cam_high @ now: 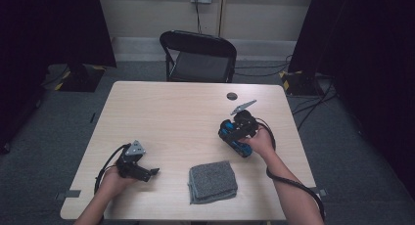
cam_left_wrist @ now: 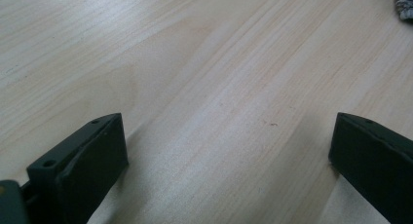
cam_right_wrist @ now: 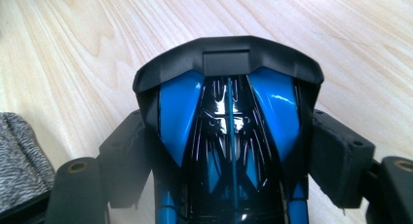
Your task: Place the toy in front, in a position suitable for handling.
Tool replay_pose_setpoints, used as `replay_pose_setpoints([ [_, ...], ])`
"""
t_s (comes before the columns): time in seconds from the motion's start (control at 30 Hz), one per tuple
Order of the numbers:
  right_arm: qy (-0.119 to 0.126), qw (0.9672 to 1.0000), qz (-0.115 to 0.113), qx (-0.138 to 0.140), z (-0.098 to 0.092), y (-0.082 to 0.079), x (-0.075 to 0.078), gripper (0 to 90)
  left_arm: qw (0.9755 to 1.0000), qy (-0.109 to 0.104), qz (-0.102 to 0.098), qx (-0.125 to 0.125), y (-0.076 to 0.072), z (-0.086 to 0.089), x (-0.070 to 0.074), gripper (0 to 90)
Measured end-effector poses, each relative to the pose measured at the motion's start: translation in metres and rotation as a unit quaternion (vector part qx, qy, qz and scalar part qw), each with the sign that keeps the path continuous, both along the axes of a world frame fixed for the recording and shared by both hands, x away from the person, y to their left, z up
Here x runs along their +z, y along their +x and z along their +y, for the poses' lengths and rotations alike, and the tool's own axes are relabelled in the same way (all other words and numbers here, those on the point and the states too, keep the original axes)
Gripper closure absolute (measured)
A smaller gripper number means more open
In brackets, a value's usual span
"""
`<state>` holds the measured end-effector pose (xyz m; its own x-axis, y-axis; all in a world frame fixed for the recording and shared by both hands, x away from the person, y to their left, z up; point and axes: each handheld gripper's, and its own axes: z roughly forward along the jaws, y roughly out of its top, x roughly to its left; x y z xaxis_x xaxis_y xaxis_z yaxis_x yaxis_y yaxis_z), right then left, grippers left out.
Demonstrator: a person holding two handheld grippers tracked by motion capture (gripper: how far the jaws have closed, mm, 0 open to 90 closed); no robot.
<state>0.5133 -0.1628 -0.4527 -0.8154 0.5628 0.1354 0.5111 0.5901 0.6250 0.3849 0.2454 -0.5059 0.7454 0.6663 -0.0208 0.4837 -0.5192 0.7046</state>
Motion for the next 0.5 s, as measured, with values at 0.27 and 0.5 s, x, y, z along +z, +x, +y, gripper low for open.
replay_pose_setpoints([
  [0.27, 0.009, 0.9999, -0.007, -0.009, -0.011, -0.002, 0.009, 25.6, 1.0, 0.0, 0.0, 0.0, 0.0, 0.0, 0.0, 0.0],
  [0.5, 0.022, 0.9995, -0.011, -0.018, -0.019, -0.004, 0.021, 25.6, 1.0, 0.0, 0.0, 0.0, 0.0, 0.0, 0.0, 0.0],
])
